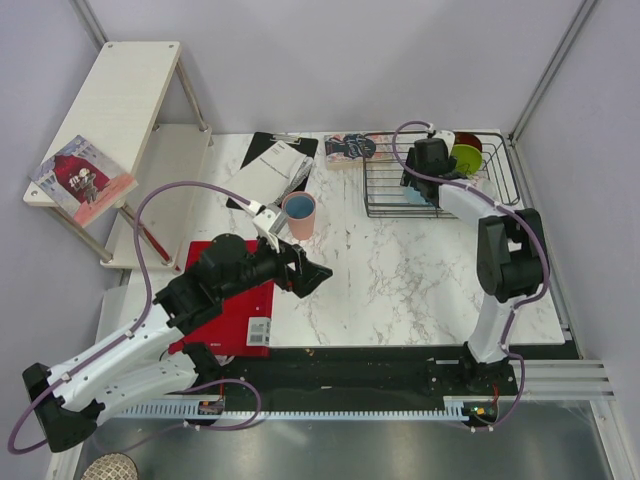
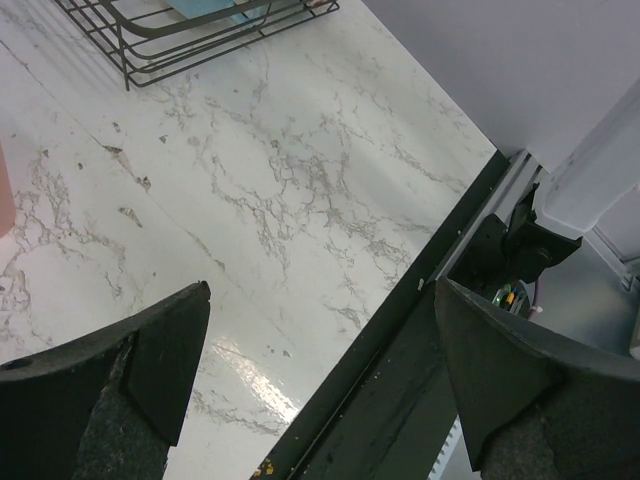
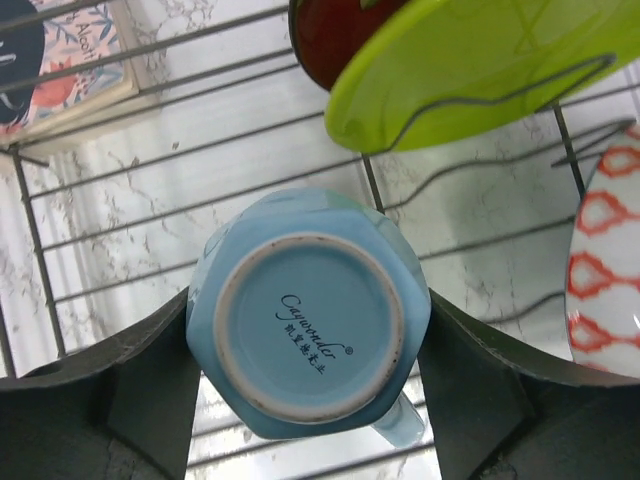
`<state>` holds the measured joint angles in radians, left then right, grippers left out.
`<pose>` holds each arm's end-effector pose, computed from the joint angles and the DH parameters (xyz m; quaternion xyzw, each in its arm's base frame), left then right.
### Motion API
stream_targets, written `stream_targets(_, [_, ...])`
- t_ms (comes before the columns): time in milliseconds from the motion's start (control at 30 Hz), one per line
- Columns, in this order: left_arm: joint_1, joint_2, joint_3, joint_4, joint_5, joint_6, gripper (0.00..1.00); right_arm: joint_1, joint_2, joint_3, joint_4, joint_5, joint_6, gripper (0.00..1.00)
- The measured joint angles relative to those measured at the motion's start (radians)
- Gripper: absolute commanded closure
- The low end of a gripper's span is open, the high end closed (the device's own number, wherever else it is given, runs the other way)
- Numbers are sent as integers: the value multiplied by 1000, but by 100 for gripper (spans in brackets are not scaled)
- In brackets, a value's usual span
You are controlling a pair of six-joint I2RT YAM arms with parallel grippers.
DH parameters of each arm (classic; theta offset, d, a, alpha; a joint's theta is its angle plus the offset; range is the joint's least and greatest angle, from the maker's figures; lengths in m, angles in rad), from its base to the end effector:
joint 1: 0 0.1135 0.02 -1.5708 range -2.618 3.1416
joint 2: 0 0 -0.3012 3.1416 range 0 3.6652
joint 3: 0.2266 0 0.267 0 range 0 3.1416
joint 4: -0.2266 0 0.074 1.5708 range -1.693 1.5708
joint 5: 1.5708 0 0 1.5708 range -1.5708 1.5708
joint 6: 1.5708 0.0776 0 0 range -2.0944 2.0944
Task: Unload the mixed dishes from the dish rack
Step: Pick up the cup from the dish rack.
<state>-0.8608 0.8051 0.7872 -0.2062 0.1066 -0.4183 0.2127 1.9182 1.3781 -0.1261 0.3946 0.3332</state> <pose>0.1370 -0.1721 0.3524 0.2037 0.7543 -0.4051 0.4748 0.4863 0.0745 0.2244 0.1386 0.8752 -0.0543 0.4602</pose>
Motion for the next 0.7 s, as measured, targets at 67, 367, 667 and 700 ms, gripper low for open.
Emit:
stream_targets(67, [0, 0, -5, -1, -2, 0, 1, 6, -45, -45, -3, -11, 18, 100])
stream_targets(367, [0, 2, -8, -1, -31, -1, 0, 93, -388, -196, 35, -45, 78, 100])
stream_targets(667, [0, 24, -8, 21, -87, -54, 1, 100, -738, -569, 380, -298, 354, 100])
stream_targets(700, [0, 26, -8, 28, -93, -63, 1, 100, -745, -604, 415, -330, 385, 100])
